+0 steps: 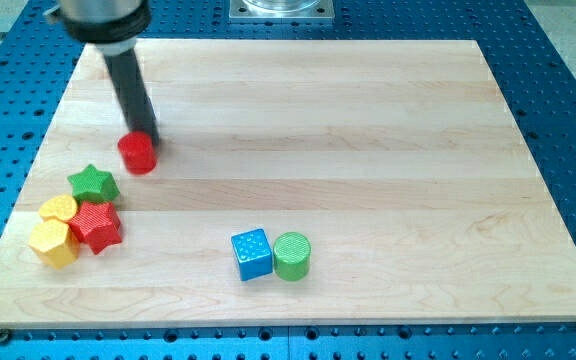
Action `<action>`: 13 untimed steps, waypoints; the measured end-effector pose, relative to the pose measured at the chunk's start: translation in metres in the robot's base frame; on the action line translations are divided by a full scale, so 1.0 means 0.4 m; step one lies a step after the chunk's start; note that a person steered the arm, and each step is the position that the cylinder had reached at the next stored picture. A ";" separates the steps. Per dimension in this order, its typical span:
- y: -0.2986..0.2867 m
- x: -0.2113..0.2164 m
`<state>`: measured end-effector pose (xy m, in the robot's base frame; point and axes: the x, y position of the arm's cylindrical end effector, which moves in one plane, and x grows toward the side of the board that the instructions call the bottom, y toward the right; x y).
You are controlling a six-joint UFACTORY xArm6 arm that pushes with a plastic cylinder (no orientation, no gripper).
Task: Move the triangle into the red circle
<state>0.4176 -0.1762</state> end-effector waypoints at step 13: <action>-0.146 0.040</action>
<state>0.4334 -0.2348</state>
